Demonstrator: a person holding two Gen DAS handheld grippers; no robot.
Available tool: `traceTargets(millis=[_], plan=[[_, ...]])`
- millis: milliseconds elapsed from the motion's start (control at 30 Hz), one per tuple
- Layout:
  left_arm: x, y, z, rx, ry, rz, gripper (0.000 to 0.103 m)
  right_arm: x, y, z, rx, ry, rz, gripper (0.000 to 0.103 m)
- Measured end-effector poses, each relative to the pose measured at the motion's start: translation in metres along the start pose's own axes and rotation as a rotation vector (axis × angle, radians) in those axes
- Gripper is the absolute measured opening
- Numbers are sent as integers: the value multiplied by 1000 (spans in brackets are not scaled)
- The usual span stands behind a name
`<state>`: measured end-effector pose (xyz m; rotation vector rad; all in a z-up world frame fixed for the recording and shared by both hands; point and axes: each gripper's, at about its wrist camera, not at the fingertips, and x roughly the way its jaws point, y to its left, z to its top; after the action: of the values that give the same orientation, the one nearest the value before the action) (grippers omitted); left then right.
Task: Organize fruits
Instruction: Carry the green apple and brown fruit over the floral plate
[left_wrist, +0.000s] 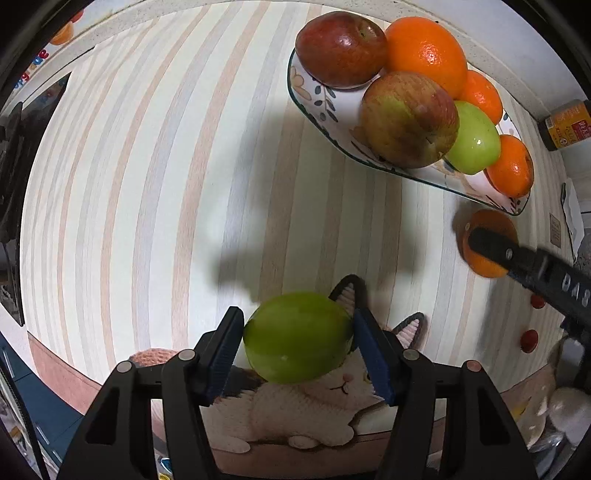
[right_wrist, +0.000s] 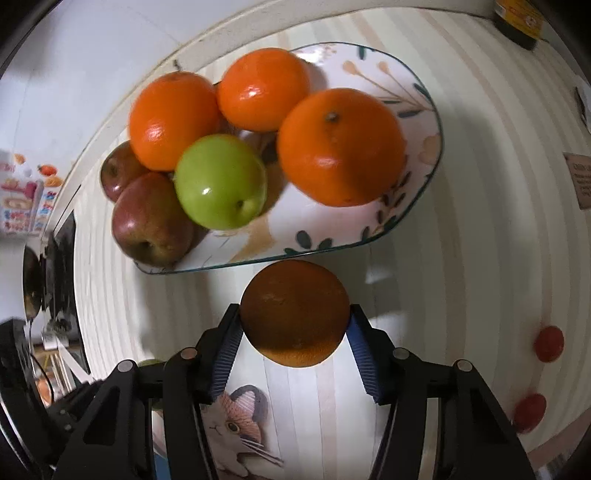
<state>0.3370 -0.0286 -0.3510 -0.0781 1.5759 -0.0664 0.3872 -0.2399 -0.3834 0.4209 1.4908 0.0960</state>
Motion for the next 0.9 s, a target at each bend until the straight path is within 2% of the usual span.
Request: traceTargets(millis=[233,400,500,733,900], plan=[[2,10,5,6,39,-44,60,4,6,-35,-68,68,9,59],[12,21,18,5,98,-91,60,3,8,-37,-65,57,0,59],[18,21,15,20,130,-94,60,4,10,-37,-66,56,-5,59],[14,8,5,72,99,-45,58,2,8,-40,-80,48,-16,59],[1,6,6,56,62,-62,58,2,10,-42,-74,44,-14,59]])
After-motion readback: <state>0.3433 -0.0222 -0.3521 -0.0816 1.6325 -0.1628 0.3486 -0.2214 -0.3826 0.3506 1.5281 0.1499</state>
